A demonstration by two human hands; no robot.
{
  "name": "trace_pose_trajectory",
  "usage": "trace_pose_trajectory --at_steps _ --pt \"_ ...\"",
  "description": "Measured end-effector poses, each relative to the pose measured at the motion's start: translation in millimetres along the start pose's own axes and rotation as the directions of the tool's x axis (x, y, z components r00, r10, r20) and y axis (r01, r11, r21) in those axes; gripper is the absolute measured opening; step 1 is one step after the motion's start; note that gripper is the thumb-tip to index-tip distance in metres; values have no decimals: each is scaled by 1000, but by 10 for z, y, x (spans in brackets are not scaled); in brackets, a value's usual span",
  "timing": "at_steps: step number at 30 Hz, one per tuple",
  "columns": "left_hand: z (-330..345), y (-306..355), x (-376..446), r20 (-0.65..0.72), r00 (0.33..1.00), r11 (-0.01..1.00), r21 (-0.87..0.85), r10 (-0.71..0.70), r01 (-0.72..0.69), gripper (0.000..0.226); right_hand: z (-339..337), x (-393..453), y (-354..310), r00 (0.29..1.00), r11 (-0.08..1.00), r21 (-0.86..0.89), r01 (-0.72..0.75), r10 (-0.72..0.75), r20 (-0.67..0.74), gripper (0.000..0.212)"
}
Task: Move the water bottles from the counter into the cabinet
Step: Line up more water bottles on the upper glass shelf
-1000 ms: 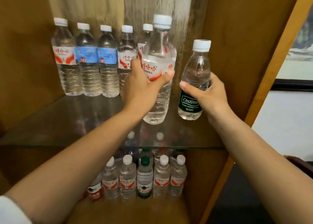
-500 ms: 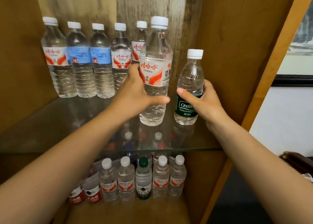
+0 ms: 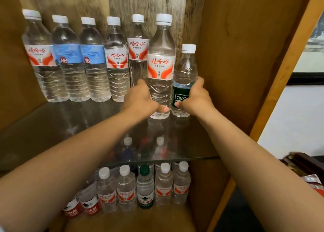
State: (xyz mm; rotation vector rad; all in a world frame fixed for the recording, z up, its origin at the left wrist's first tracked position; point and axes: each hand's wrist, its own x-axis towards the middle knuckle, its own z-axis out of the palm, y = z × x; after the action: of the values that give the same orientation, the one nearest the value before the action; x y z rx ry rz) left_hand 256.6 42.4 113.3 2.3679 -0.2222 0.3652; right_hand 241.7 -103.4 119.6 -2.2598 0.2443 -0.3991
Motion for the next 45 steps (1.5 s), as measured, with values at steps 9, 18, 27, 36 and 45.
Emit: trace_pose_trajectory --at_steps 9,18,27,36,45 --pt "322 143 299 -202 978 997 45 -52 62 93 206 434 -17 992 995 -23 -98 96 -81 81" --pt "497 225 453 -291 955 990 101 -62 95 82 250 673 6 989 988 -102 -114 103 -104 81" --pt "567 217 588 -321 947 958 269 -12 103 73 270 841 29 988 986 -105 -130 120 -93 73" --pt "580 229 642 -291 957 949 300 -5 96 70 261 895 45 993 991 -62 -117 115 -38 66" --pt "555 284 646 -229 971 966 228 -69 122 72 298 929 102 995 995 -18 -100 100 -6 65"
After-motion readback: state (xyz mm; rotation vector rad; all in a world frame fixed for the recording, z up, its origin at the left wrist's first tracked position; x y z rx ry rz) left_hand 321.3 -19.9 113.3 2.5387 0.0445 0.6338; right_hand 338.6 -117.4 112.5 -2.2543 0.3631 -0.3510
